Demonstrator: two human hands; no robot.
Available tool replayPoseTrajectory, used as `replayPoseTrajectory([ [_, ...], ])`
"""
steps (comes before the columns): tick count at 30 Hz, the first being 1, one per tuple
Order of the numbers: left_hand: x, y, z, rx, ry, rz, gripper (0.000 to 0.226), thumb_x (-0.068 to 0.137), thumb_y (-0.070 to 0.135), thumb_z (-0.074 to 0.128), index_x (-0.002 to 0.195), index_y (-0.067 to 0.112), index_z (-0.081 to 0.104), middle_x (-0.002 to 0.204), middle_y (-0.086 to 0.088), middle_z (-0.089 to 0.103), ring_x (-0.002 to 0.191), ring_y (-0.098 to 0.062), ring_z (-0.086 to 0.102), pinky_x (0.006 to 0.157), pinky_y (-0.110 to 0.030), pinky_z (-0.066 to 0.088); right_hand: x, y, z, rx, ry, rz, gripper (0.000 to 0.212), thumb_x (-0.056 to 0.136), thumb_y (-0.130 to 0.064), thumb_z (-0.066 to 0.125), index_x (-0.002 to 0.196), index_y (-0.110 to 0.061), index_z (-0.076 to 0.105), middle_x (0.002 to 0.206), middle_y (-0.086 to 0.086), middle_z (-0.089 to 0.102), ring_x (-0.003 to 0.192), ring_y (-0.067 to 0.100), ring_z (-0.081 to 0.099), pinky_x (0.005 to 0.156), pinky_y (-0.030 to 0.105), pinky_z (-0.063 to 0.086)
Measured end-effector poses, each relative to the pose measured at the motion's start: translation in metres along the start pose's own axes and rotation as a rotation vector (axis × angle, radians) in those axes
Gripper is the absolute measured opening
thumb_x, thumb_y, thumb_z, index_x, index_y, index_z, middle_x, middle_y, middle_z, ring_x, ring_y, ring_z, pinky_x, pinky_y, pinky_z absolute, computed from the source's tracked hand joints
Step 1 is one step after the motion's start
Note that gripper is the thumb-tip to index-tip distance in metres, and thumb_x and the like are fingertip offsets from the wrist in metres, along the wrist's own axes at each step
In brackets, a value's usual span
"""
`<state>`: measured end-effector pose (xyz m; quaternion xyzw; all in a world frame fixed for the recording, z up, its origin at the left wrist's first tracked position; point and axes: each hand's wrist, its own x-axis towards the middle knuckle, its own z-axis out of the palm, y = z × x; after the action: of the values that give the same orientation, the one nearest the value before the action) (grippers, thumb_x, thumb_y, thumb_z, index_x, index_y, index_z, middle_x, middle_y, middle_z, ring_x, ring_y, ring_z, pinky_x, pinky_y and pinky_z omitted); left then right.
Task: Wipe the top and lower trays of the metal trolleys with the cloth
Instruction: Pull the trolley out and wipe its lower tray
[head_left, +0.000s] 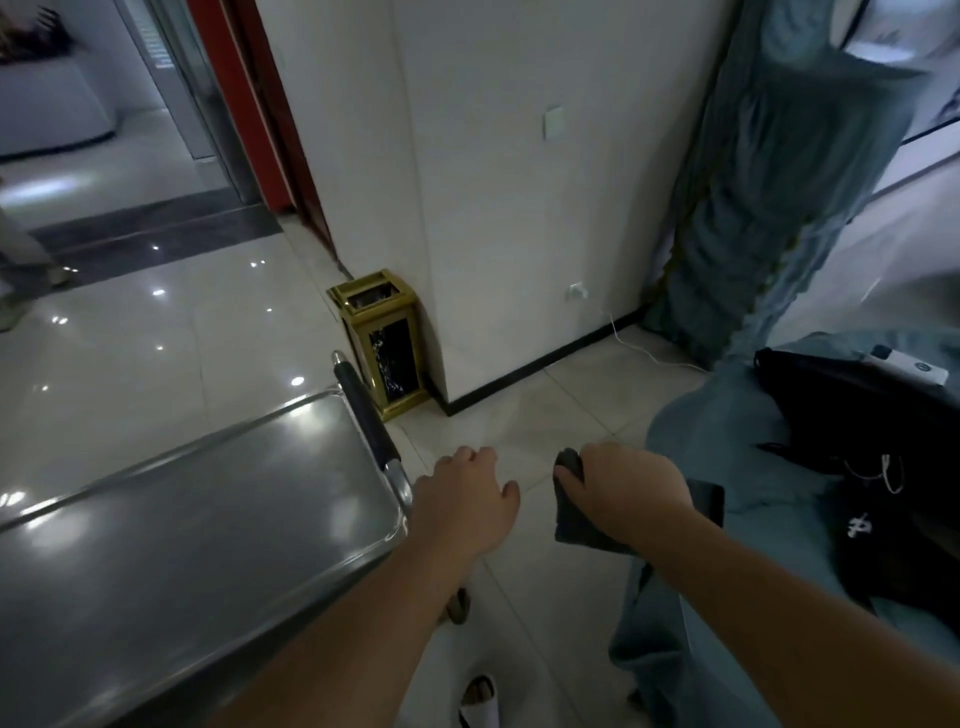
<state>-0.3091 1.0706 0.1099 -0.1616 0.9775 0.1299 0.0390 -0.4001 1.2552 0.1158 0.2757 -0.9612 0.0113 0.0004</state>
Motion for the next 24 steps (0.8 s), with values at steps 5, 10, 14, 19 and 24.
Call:
replayPoseTrajectory([
  [5,0.084,-0.03,-0.004,-0.039,-0.073,0.008,0.047,0.102,0.055,0.045,0.138,0.026,0.054,0.135,0.0,0.059,0.119,-0.023,0.056,0.093,-0.045,0.047,0.084,0.015,0.012,-0.039,-0.034,0.062,0.051,0.101,-0.067,0.028,0.076,-0.028,0.05,0.069,-0.006,0.056,0.057,0.011,0.053,0.045,0.028,0.031],
  [10,0.152,-0.052,-0.006,-0.007,-0.112,0.025,0.048,0.102,0.054,0.044,0.139,0.026,0.053,0.134,0.0,0.058,0.117,-0.021,0.055,0.093,-0.044,0.046,0.146,0.02,0.019,-0.016,-0.091,0.088,0.041,0.102,-0.063,0.027,0.078,-0.032,0.04,0.074,-0.006,0.054,0.061,0.011,0.05,0.049,0.03,0.033],
  [14,0.201,-0.067,-0.004,-0.008,-0.155,0.009,0.046,0.102,0.054,0.045,0.136,0.025,0.054,0.132,0.0,0.058,0.118,-0.021,0.055,0.094,-0.043,0.045,0.204,0.021,0.024,-0.025,-0.165,0.088,0.048,0.101,-0.065,0.028,0.076,-0.028,0.046,0.073,-0.006,0.054,0.062,0.009,0.05,0.051,0.029,0.032],
  [19,0.262,-0.09,-0.002,-0.018,-0.148,-0.062,0.048,0.103,0.055,0.043,0.138,0.024,0.054,0.134,-0.001,0.057,0.119,-0.023,0.055,0.097,-0.043,0.046,0.291,0.018,0.033,-0.071,-0.231,0.019,0.048,0.101,-0.065,0.027,0.075,-0.028,0.044,0.072,-0.005,0.054,0.061,0.011,0.051,0.054,0.032,0.04],
  [24,0.343,-0.11,0.002,-0.013,-0.1,-0.222,0.05,0.104,0.057,0.039,0.139,0.024,0.052,0.132,-0.002,0.057,0.117,-0.023,0.055,0.094,-0.043,0.045,0.396,0.014,0.054,-0.065,-0.253,-0.164,0.044,0.103,-0.062,0.028,0.082,-0.028,0.046,0.07,-0.006,0.05,0.063,0.014,0.053,0.062,0.034,0.051],
])
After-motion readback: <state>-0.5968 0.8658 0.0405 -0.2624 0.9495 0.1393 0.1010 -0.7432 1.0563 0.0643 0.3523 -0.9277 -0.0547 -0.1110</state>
